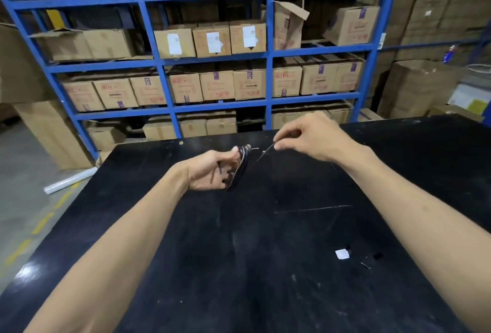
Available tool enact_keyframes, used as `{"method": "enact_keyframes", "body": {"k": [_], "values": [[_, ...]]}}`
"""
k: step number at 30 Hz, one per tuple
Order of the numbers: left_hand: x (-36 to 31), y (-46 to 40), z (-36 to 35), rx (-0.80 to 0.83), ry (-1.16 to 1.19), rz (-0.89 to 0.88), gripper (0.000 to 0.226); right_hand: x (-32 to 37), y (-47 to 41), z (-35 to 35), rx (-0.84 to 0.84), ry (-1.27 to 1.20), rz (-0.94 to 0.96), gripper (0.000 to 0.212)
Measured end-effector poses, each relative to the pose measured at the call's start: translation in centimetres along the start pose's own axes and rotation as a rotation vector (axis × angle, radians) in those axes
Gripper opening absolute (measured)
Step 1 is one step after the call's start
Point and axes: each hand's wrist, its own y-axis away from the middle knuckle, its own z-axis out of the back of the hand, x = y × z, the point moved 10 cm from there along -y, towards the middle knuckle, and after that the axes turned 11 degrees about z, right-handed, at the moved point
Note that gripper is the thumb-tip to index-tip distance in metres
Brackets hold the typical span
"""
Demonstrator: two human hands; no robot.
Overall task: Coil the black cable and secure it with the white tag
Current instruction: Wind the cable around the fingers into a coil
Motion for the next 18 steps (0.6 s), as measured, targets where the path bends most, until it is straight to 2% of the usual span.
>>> {"method": "enact_keyframes", "body": {"k": [2, 4, 9, 11, 14, 16, 18], "values": [[1.8, 0.1, -2.8, 0.145, -0.082, 0.074, 0.047, 0.1, -1.6, 1.3, -0.071, 0.018, 0.028, 0.014], [1.7, 0.8, -5.8, 0.32, -0.086, 0.061, 0.052, -0.7, -2.5, 0.8, -0.084, 0.005, 0.003, 0.015], [-4.5, 4.0, -8.2, 0.527, 0.175, -0.185, 0.052, -2.6, -0.6, -6.0, -0.069, -0.355, -0.131, 0.022], [-7.1, 4.3, -7.4, 0.506, 0.287, -0.319, 0.05, -2.5, 1.4, -8.6, -0.059, -0.454, -0.155, 0.024], [-9.6, 4.3, -5.1, 0.357, 0.421, -0.47, 0.041, -0.8, 4.0, -11.6, 0.013, -0.604, -0.156, 0.025], [-10.0, 4.1, -2.6, 0.229, 0.495, -0.522, 0.036, 0.6, 4.9, -11.6, 0.051, -0.521, -0.096, 0.022], [-9.1, 3.4, -0.7, 0.108, 0.45, -0.489, 0.034, 1.2, 4.9, -9.7, 0.037, -0.389, -0.058, 0.02]]}}
